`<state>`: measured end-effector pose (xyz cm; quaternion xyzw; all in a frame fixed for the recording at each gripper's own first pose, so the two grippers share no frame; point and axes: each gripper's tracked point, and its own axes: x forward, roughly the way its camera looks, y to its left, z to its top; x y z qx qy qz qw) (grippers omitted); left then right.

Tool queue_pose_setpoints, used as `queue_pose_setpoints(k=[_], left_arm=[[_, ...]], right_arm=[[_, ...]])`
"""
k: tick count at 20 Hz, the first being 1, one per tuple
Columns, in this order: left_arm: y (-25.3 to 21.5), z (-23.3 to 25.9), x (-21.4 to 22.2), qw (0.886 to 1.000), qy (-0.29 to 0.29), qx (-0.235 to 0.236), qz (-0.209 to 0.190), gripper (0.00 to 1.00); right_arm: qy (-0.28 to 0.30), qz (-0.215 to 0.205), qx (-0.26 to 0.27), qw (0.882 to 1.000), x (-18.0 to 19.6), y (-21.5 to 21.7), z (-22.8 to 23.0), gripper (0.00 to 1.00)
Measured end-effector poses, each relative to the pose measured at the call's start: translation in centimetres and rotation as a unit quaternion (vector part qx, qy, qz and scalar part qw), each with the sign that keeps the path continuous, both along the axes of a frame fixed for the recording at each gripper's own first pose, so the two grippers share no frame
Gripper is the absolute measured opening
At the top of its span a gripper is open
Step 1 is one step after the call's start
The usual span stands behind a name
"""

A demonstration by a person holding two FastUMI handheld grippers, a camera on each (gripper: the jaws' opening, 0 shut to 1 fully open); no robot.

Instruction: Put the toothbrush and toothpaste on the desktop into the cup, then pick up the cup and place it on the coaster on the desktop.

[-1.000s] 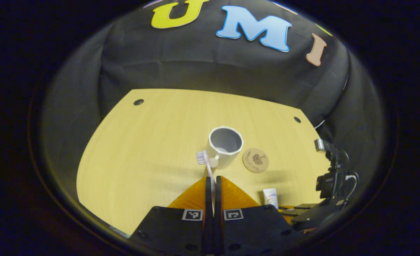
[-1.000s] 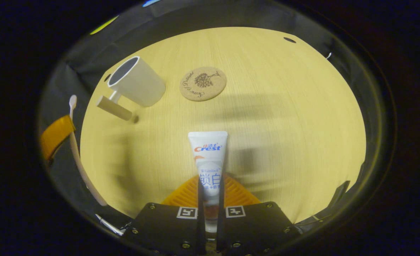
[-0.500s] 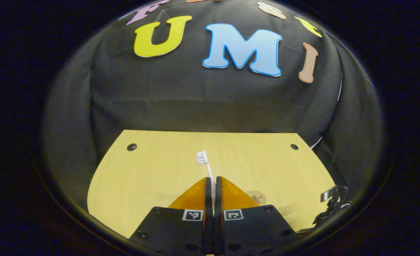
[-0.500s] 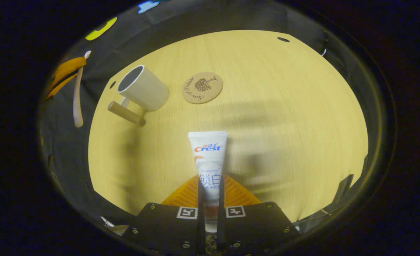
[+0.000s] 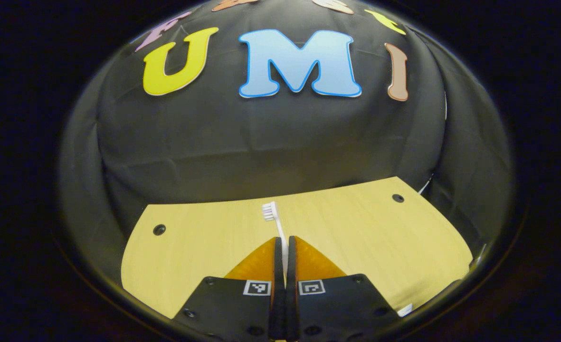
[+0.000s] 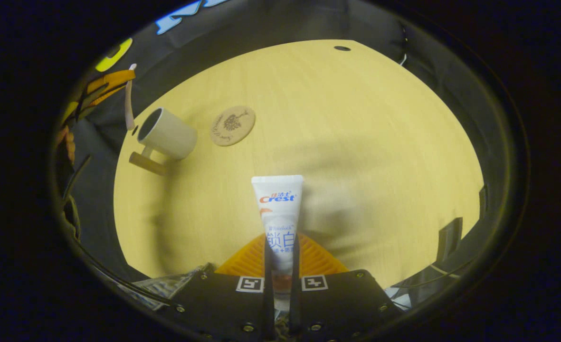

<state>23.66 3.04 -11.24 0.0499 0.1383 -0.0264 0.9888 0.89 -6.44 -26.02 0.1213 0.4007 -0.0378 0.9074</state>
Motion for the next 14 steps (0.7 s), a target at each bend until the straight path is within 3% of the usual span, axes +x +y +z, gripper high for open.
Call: queue_pose_setpoints(k=[11,12,14], left_arm=[[0.1,-5.6,2.3,1.0,0.002,0.019,0.009,0.07],[0.1,-6.0,2.3,1.0,0.004,0.024,0.011,0.13],[0.4,-6.5,2.1,0.999,0.004,0.031,0.018,0.08]], right_arm=[[0.006,-0.038,0.012,0.999,-1.5,-3.3,-0.4,0.14],[0.005,-0.038,0.011,0.999,-1.5,-3.4,-0.3,0.14],[0.005,-0.035,0.011,0.999,-1.4,-3.4,-0.1,0.14]])
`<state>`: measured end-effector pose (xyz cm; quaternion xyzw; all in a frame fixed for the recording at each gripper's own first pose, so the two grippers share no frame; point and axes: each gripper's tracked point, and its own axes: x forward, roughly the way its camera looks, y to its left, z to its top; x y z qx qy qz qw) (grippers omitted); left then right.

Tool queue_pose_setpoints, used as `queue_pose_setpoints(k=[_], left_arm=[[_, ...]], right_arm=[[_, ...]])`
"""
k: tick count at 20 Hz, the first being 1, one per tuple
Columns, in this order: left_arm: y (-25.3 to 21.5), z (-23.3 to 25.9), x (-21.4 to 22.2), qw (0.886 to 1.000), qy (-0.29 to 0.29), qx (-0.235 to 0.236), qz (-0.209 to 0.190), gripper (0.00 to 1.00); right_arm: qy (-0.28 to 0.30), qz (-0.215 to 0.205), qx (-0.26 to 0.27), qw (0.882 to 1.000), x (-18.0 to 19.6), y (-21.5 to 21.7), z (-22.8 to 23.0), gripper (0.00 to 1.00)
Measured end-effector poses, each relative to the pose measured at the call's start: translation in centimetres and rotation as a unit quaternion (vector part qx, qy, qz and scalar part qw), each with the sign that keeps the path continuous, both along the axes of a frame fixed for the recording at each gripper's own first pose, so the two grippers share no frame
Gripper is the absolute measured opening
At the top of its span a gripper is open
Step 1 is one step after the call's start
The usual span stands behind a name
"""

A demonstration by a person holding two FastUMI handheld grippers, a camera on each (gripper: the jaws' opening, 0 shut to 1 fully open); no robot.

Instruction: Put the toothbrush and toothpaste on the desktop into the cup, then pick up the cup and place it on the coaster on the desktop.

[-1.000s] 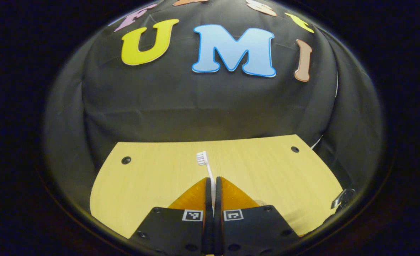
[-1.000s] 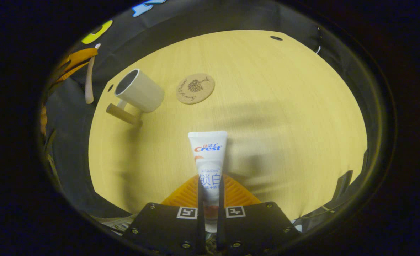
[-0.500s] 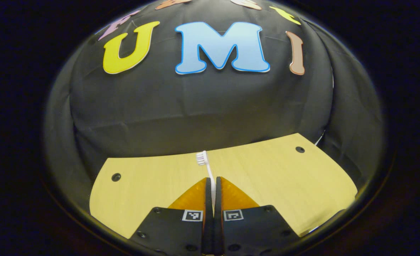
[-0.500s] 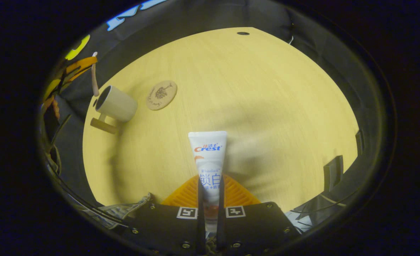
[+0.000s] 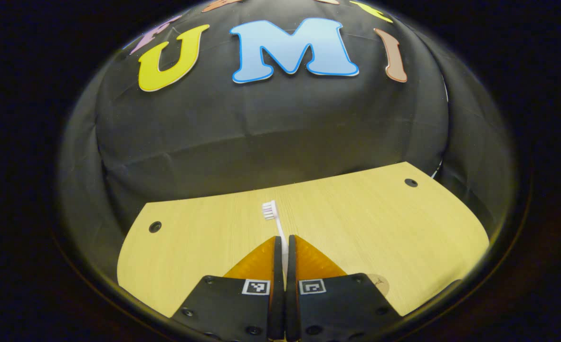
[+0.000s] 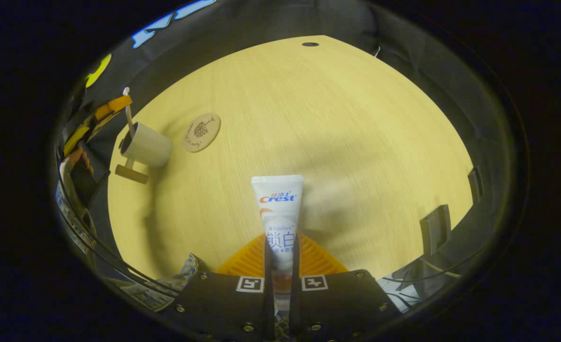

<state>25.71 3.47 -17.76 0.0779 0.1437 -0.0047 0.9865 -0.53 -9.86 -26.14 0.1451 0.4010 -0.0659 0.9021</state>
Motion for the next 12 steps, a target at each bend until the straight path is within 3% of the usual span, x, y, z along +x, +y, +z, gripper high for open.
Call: queue_pose_setpoints(k=[3,4,6,7,8,9,10,12], left_arm=[[0.2,-0.2,-0.7,1.0,-0.004,0.001,-0.003,0.11],[0.1,-0.2,-0.9,1.0,-0.001,0.003,-0.004,0.2],[0.4,-0.3,-1.2,1.0,0.001,0.007,-0.005,0.24],[0.4,-0.4,-1.6,1.0,0.005,0.006,-0.003,0.39],[0.5,-0.5,-1.9,1.0,0.006,0.003,-0.001,0.29],[0.7,-0.5,-2.4,1.0,0.007,-0.001,0.0,0.29],[0.7,-0.6,-3.0,1.0,0.01,-0.003,0.0,0.39],[1.2,-0.6,-4.3,1.0,0.012,-0.006,-0.001,0.39]], right_arm=[[-0.002,0.006,-0.002,1.0,0.0,-0.1,0.4,0.14],[-0.002,0.009,-0.003,1.0,0.1,0.0,0.5,0.14],[-0.005,0.012,-0.003,1.0,0.3,0.2,0.9,0.14],[-0.008,0.014,-0.002,1.0,0.6,0.5,1.3,0.14],[-0.012,0.017,-0.002,1.0,1.0,0.8,1.8,0.14],[-0.018,0.021,-0.002,1.0,1.5,1.1,2.4,0.14],[-0.026,0.026,-0.003,0.999,2.2,1.6,3.1,0.14],[-0.046,0.036,-0.001,0.998,3.6,3.0,4.8,0.14]])
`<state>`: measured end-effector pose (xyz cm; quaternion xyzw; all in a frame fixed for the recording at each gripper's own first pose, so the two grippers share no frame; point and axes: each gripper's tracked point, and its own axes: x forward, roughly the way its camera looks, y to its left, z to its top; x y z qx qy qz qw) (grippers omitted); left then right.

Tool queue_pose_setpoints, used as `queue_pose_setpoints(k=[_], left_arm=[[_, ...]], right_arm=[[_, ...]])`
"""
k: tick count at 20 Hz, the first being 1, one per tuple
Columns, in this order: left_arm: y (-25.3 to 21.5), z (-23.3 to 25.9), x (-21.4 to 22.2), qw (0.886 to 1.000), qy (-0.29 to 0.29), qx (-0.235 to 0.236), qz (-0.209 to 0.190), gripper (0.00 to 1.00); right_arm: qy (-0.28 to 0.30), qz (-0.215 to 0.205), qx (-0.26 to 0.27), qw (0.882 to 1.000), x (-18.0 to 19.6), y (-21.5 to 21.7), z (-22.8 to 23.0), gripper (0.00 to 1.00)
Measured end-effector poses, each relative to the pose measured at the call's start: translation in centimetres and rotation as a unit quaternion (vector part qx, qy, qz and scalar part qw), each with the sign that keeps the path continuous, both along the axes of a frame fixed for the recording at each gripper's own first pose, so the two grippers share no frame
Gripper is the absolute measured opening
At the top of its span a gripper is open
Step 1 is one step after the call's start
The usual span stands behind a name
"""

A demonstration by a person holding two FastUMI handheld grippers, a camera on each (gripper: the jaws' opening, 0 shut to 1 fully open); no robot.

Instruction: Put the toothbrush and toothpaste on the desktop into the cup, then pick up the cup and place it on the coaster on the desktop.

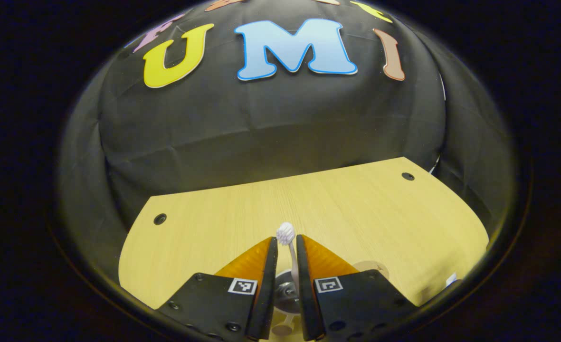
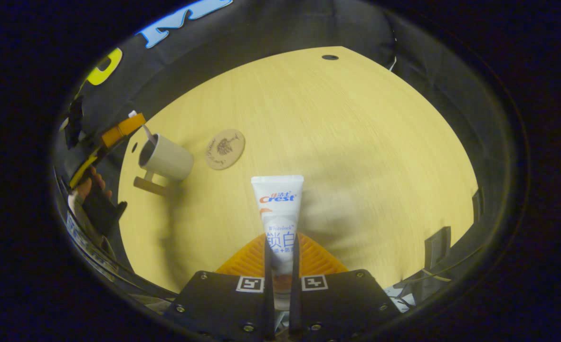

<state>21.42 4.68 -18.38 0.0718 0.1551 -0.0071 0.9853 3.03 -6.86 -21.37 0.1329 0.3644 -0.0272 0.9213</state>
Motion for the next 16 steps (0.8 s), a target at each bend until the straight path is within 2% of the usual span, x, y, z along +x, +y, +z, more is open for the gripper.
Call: queue_pose_setpoints(k=[7,8,16], left_arm=[[3.5,0.3,-5.3,1.0,0.003,-0.011,0.009,0.39],[4.3,0.1,-6.0,1.0,0.006,-0.01,0.012,0.3],[13.3,-0.4,-11.5,0.998,0.024,-0.006,0.05,0.3]], right_arm=[[-0.065,0.042,0.017,0.997,5.6,7.0,6.3,0.14],[-0.071,0.047,0.024,0.996,6.2,8.1,7.2,0.14],[-0.146,0.074,0.055,0.985,13.5,16.2,14.5,0.13]])
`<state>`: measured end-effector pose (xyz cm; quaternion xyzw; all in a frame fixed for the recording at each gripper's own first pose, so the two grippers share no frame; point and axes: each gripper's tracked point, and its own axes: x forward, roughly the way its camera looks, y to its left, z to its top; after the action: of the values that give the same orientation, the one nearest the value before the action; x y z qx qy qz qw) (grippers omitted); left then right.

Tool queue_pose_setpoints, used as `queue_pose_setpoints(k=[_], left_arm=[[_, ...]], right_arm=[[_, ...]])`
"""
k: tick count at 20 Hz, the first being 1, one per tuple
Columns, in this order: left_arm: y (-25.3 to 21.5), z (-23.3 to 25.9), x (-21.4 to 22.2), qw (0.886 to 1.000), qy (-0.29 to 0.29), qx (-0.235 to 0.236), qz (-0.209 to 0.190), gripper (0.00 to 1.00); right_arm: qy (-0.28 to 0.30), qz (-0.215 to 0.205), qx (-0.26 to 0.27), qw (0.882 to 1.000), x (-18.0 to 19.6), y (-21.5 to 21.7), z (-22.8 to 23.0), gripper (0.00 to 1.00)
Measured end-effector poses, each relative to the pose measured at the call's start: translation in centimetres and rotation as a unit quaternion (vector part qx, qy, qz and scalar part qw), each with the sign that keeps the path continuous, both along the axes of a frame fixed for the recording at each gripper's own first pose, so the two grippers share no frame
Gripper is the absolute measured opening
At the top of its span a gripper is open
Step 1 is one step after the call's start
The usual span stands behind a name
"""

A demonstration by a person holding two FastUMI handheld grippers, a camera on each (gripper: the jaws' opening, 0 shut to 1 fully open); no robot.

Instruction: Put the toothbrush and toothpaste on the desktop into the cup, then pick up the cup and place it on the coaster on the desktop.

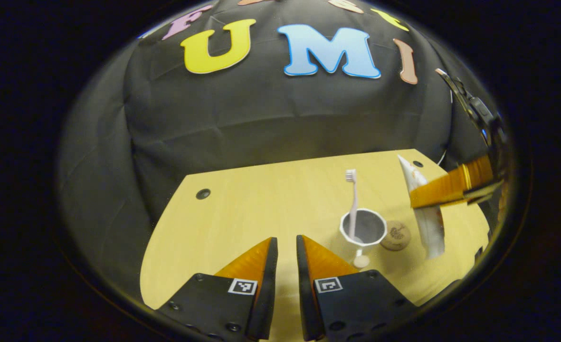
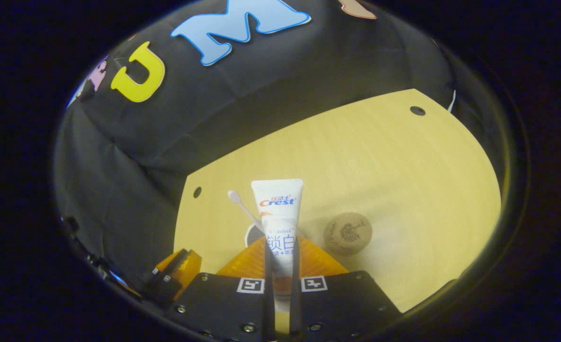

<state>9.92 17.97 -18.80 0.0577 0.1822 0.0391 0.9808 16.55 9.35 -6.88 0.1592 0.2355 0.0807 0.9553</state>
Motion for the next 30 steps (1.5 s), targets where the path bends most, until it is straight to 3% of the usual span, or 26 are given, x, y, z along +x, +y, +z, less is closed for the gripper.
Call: queue_pose_setpoints(k=[5,6,7,10,11,12,14,15,20,21,24,25,26,29,30], left_arm=[[5.5,0.1,-2.3,0.999,0.007,0.001,0.036,0.3],[6.4,0.0,-2.8,0.999,0.009,0.002,0.043,0.39],[7.2,-0.1,-3.1,0.999,0.011,0.003,0.049,0.3],[9.0,-0.6,-4.1,0.998,0.019,0.002,0.065,0.3],[9.2,-0.8,-4.4,0.997,0.021,-0.001,0.069,0.39],[9.3,-1.0,-4.5,0.997,0.024,-0.004,0.072,0.3],[9.1,-1.2,-4.6,0.997,0.028,-0.012,0.073,0.34],[8.9,-1.1,-4.5,0.997,0.03,-0.016,0.072,0.3],[6.1,-1.2,-4.4,0.998,0.031,-0.032,0.043,0.3],[5.5,-1.0,-4.2,0.998,0.029,-0.032,0.038,0.3],[3.6,-0.7,-3.7,0.999,0.027,-0.033,0.023,0.31],[2.9,-0.6,-3.4,0.999,0.026,-0.033,0.018,0.31],[2.3,-0.5,-3.3,0.999,0.026,-0.033,0.012,0.44],[-0.1,-0.3,-2.8,0.999,0.028,-0.035,-0.013,0.48],[-0.8,-0.3,-2.5,0.999,0.029,-0.034,-0.022,0.49]], right_arm=[[-0.041,-0.024,0.013,0.999,5.1,2.0,1.7,0.13],[-0.049,-0.029,0.011,0.998,5.8,2.2,1.6,0.14],[-0.055,-0.033,0.009,0.998,6.3,2.3,1.6,0.14],[-0.078,-0.038,-0.006,0.996,7.5,2.4,1.3,0.13],[-0.09,-0.039,-0.014,0.995,7.7,2.4,1.3,0.13],[-0.102,-0.038,-0.02,0.994,7.8,2.5,1.3,0.13],[-0.13,-0.035,-0.021,0.991,7.8,2.8,1.3,0.13],[-0.141,-0.035,-0.021,0.989,7.8,2.9,1.0,0.13],[-0.157,-0.027,-0.034,0.987,7.3,2.8,-0.9,0.13],[-0.159,-0.025,-0.031,0.986,7.2,2.8,-1.1,0.19],[-0.159,-0.017,-0.039,0.986,6.2,3.0,-1.3,0.25],[-0.157,-0.015,-0.045,0.986,5.7,3.1,-1.5,0.32],[-0.159,-0.011,-0.046,0.986,5.3,3.1,-1.4,0.39],[-0.161,-0.003,-0.048,0.986,3.9,3.1,-1.6,0.4],[-0.159,-0.001,-0.049,0.986,3.5,3.0,-1.7,0.44]])
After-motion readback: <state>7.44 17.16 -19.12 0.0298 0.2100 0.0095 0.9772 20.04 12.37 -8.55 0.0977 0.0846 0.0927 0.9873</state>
